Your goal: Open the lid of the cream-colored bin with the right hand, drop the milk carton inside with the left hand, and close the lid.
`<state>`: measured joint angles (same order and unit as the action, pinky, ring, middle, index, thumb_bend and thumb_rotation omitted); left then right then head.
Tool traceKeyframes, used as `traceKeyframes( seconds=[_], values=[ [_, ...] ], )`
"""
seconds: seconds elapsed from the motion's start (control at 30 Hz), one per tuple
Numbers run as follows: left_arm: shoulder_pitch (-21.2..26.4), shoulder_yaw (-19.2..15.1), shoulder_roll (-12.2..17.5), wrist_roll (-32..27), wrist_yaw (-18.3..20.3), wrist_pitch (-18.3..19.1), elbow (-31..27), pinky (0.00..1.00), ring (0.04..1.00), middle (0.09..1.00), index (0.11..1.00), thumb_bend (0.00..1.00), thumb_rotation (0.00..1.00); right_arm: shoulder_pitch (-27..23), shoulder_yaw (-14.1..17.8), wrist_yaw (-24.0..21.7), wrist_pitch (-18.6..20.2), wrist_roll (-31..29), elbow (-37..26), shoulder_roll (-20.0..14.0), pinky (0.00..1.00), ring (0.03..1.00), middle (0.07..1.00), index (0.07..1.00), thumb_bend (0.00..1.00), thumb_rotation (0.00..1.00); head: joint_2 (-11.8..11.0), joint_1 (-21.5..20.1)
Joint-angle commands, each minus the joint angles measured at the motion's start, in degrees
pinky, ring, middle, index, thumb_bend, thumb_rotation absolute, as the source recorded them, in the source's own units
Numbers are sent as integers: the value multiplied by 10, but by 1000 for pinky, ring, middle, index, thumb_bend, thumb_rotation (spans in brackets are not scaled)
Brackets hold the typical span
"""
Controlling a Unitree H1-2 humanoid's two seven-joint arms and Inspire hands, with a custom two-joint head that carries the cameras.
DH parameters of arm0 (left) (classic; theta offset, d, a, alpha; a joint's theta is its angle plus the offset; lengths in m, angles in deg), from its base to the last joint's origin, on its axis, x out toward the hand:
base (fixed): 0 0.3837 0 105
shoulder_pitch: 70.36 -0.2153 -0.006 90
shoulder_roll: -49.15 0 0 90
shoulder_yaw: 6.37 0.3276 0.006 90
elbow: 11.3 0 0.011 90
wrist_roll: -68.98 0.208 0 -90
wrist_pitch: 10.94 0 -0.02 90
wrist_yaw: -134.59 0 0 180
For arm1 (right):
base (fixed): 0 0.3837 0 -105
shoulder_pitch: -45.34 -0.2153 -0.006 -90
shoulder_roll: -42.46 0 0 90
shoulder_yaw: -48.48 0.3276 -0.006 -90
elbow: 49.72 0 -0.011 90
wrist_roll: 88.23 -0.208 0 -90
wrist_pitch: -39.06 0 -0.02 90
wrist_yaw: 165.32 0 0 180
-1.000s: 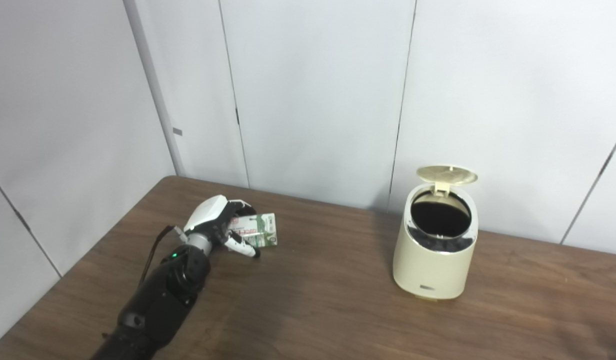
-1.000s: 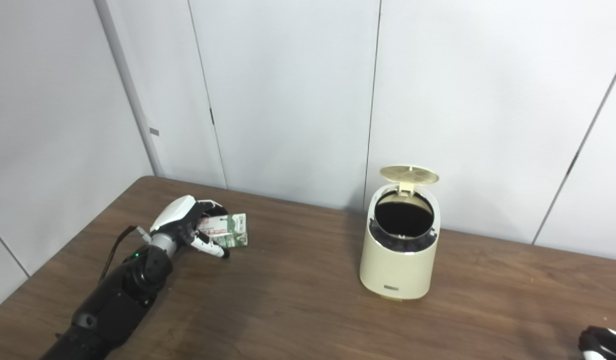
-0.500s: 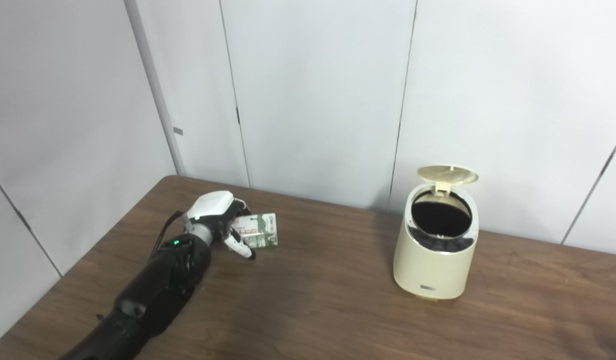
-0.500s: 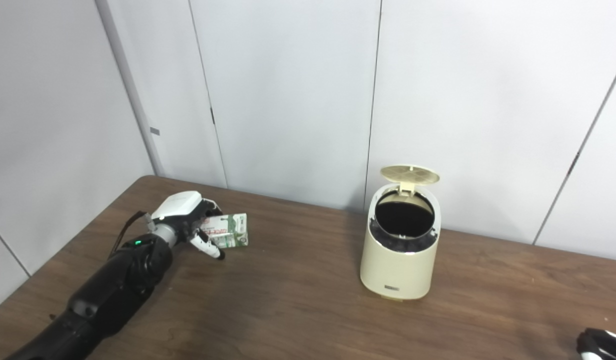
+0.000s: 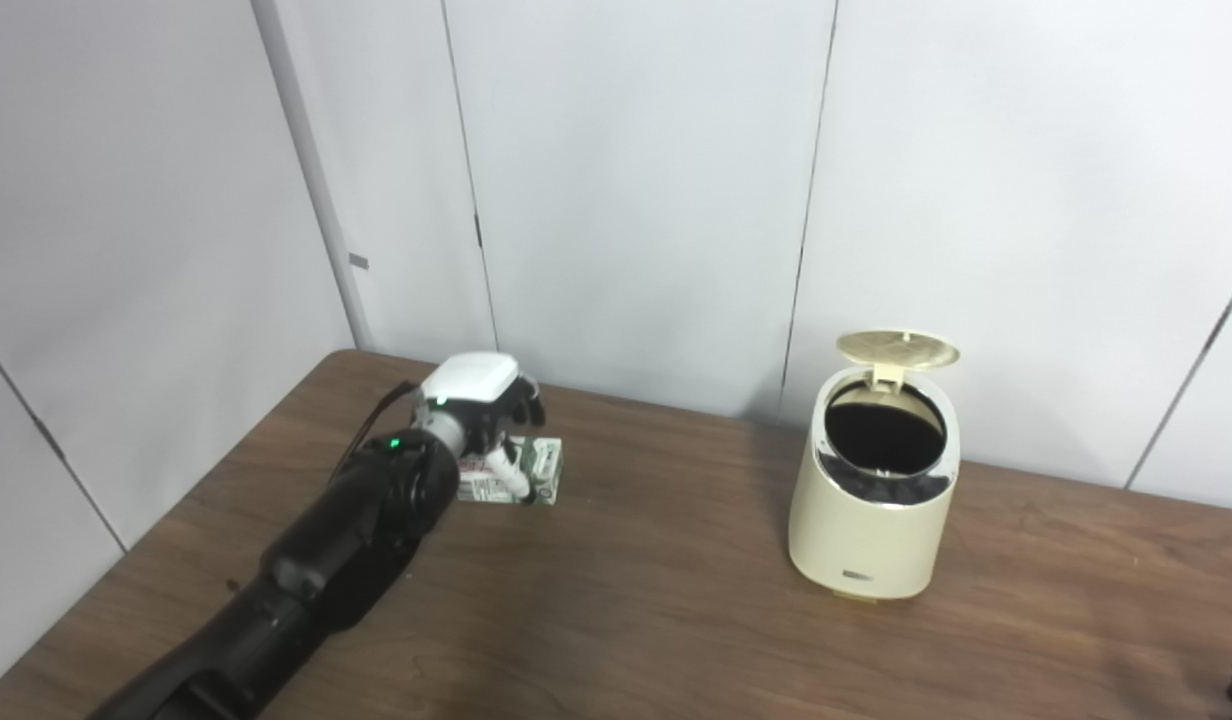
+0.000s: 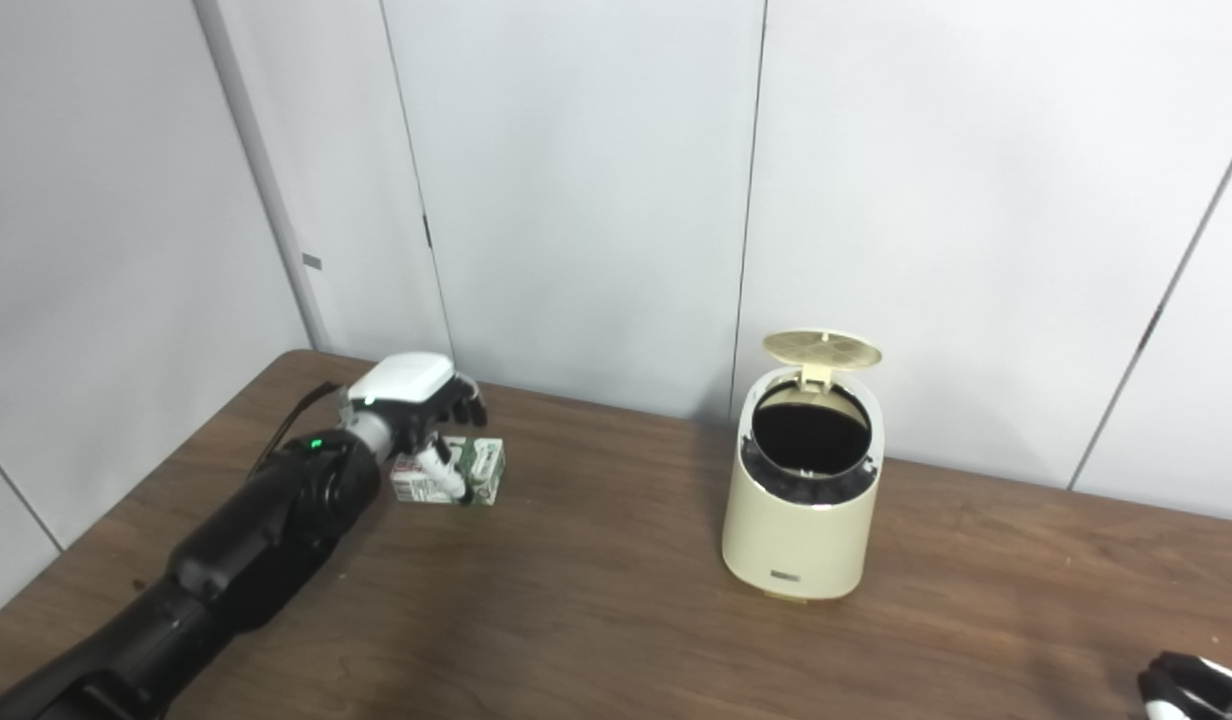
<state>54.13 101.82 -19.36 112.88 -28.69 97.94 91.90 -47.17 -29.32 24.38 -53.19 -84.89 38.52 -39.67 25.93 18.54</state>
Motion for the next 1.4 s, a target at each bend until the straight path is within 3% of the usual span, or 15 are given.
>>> traceKeyframes(
  seconds=[0.0,0.13,0.2,0.37,0.63,0.77,0.83,0.93,1.03,1.27,1.37],
  values=[
    [42,2,9,20,2,-7,-6,528,643,664,689,963,77,-8,0,3,-4,5,-22,-3,505,609,632,592,402,453,0,0],
    [54,18,8,35,9,-13,6,642,726,706,699,943,63,-8,-2,1,-8,5,-26,-1,505,609,630,593,370,415,-1,-1],
    [58,29,11,48,11,-20,10,746,734,715,701,923,57,-7,-4,0,-8,6,-34,1,498,607,630,604,297,325,-2,-2],
    [58,37,15,65,20,-30,14,789,720,712,681,902,39,-5,-7,-2,0,7,-45,0,514,628,648,628,230,195,-1,-2],
    [66,66,24,114,73,-37,19,822,678,613,685,920,96,-3,-9,-7,10,7,-53,-4,549,651,669,645,218,9,0,0],
    [73,77,26,142,116,-27,22,835,695,642,708,940,136,-3,-9,-7,15,8,-57,-4,543,643,663,642,219,0,0,0],
    [75,80,28,155,126,-28,25,834,695,670,687,957,153,-3,-9,-8,20,8,-59,-5,555,651,668,648,220,0,0,0],
    [74,76,28,160,135,-29,25,855,738,718,728,962,157,-2,-9,-9,22,6,-61,-4,565,657,672,654,219,0,2,1],
    [72,76,29,165,132,-35,29,860,750,725,747,954,173,-1,-10,-9,27,8,-68,-3,570,661,678,659,211,0,1,-1],
    [69,71,25,168,125,-40,46,901,726,647,737,900,139,1,-11,-7,34,13,-75,-1,585,669,682,662,209,0,3,-2],
    [69,75,28,172,108,-53,54,873,690,618,689,874,52,1,-11,-11,37,9,-79,-2,597,678,689,671,196,0,3,-2]
  ],
)
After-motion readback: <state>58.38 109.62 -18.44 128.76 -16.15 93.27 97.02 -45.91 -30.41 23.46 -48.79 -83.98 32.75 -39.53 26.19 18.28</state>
